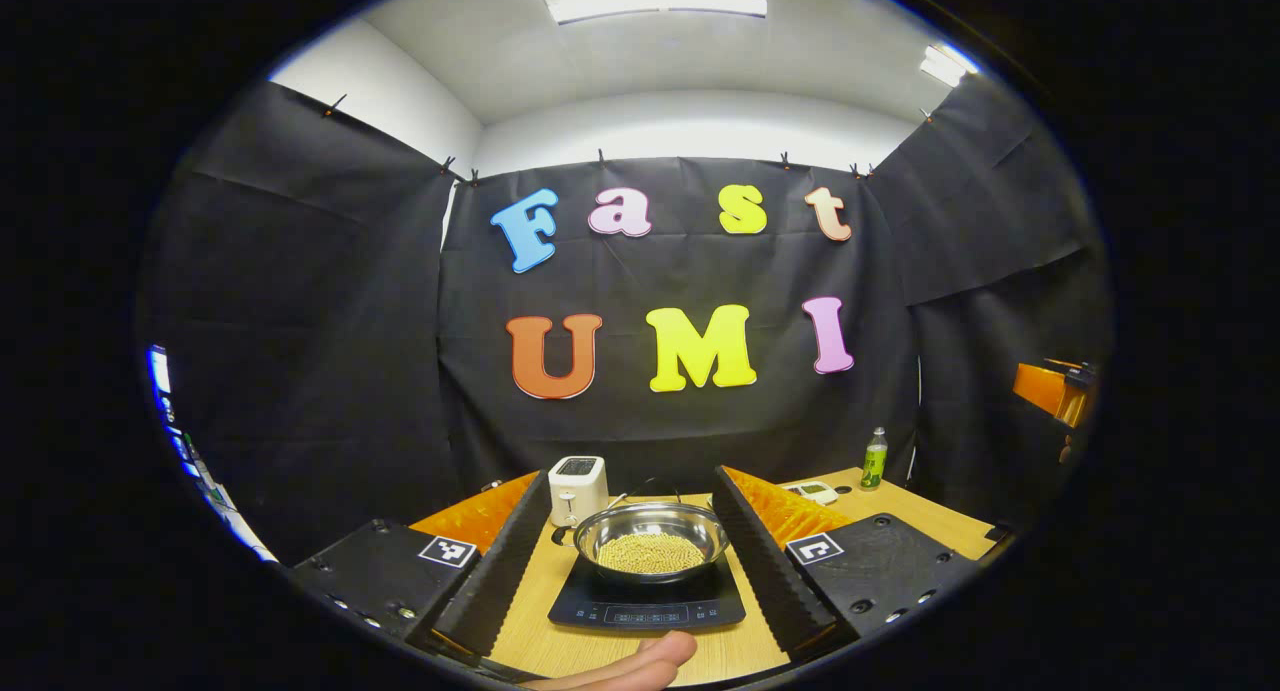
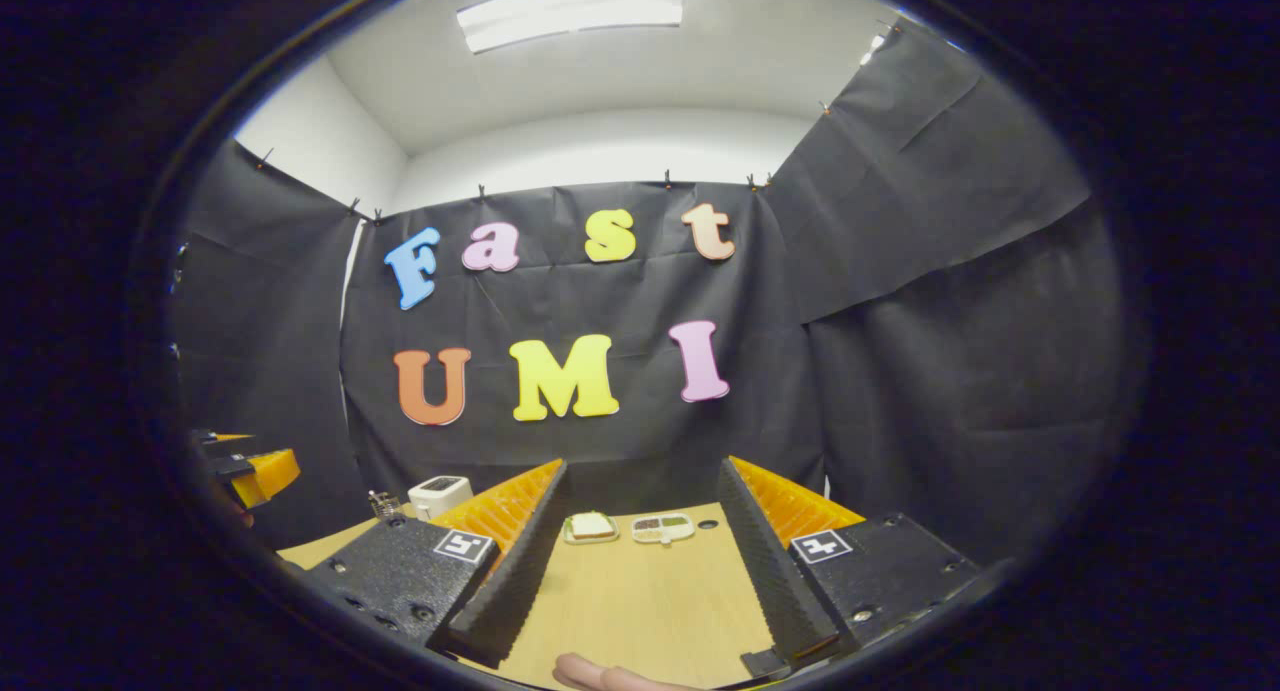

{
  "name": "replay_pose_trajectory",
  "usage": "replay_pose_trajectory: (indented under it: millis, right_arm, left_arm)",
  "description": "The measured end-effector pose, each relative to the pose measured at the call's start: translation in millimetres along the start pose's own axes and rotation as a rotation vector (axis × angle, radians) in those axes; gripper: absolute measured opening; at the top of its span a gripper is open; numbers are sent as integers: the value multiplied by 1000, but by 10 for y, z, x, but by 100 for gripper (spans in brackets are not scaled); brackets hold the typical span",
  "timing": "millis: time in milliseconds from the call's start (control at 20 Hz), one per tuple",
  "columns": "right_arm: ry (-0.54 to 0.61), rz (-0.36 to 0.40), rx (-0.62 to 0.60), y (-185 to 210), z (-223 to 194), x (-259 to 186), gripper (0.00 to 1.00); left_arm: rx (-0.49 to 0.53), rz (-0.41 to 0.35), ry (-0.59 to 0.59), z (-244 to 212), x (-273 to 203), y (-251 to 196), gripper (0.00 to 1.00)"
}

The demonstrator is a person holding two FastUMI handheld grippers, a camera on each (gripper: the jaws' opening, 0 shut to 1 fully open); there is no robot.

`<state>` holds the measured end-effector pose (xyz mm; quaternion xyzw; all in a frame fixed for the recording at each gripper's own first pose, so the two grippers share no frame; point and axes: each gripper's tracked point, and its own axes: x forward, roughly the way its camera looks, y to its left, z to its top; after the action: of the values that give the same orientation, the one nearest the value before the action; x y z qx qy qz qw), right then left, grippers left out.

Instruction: First push the handle of the pot to place it horizontally, then grasp the pot with both hands and set it on the induction cooktop.

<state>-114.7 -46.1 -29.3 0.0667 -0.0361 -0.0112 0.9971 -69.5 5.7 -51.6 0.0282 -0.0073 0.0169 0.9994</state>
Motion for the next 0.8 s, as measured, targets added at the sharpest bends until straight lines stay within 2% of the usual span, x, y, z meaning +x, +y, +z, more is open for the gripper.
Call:
replay_pose_trajectory:
  millis: [150,400,750,800]
  right_arm:
    - [8,-5,-36,4,-27,-2,93]
    - [-4,37,-62,160,13,-39,94]
    - [-7,27,-67,159,38,-46,94]
    - [-6,25,-68,157,37,-39,94]
  left_arm:
    - [5,4,-5,13,-29,24,96]
    - [6,-11,-11,42,-19,-13,96]
    - [11,-31,-9,37,-29,-41,96]
    - [11,-32,-9,35,-25,-43,89]
